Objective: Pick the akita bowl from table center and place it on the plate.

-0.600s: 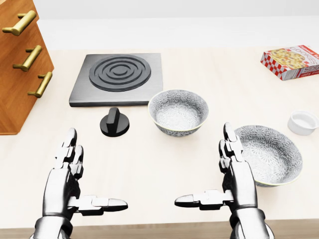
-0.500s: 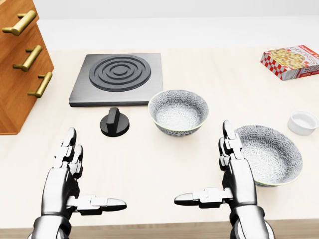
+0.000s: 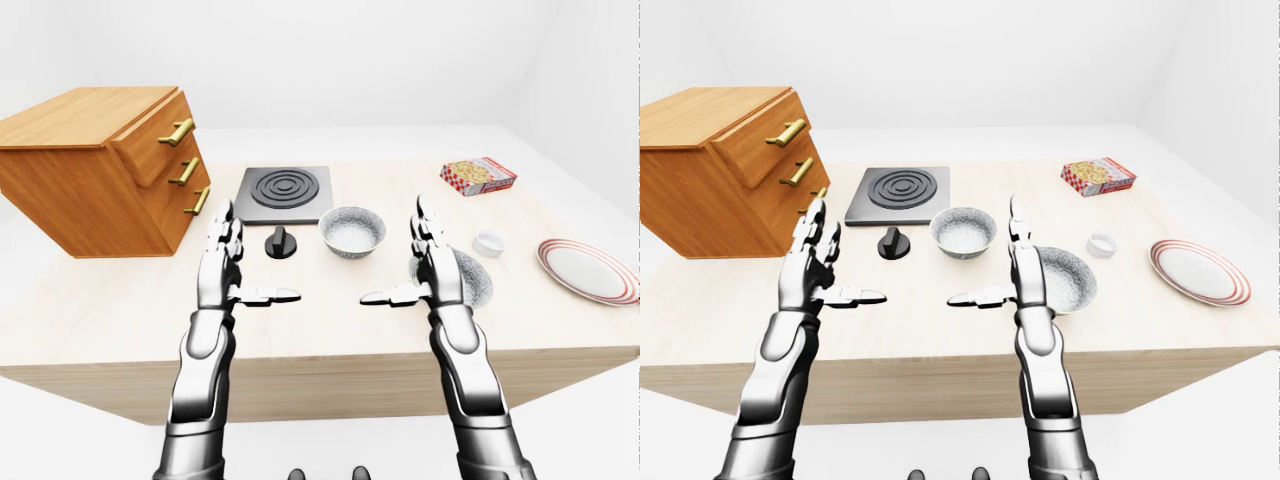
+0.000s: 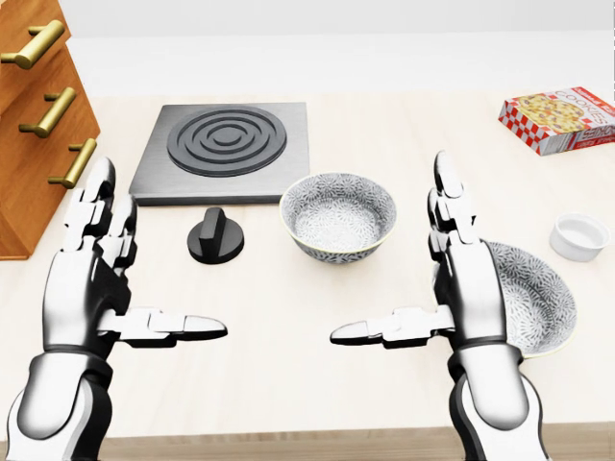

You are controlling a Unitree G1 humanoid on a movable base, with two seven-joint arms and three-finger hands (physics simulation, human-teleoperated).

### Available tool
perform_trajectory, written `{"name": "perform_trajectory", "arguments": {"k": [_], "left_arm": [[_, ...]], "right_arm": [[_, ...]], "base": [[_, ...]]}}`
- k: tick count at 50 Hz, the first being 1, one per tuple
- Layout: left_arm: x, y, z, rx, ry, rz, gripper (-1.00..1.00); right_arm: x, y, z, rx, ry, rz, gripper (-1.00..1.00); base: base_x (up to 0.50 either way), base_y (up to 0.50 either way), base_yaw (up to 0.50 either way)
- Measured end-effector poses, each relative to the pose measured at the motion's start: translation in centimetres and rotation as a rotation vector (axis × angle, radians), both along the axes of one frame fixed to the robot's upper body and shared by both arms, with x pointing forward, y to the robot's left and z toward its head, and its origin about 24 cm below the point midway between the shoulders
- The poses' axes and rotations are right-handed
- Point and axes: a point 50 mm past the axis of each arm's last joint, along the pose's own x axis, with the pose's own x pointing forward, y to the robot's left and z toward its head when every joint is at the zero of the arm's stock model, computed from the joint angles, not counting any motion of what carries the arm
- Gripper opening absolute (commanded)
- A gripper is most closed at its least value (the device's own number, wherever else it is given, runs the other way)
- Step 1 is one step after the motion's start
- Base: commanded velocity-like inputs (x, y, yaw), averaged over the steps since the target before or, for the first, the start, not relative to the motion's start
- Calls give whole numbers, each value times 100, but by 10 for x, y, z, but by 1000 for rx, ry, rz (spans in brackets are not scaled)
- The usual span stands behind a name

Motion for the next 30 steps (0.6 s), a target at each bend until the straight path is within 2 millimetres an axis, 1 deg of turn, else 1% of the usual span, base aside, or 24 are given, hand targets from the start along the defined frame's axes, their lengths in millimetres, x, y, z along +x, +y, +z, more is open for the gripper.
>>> {"name": "perform_trajectory", "arguments": {"k": [5, 11, 30], "left_arm": [[-1, 1, 9, -1, -40, -1, 100], [-2, 0, 16, -7, -67, -7, 100], [-4, -3, 19, -12, -86, -15, 100]], "right_arm": [[-2, 1, 9, 7, -39, 6, 100], [-4, 1, 14, 12, -62, 5, 100], [-9, -2, 18, 25, -84, -1, 100]], "base": [[0, -50, 0], [0, -50, 0], [0, -50, 0]]}}
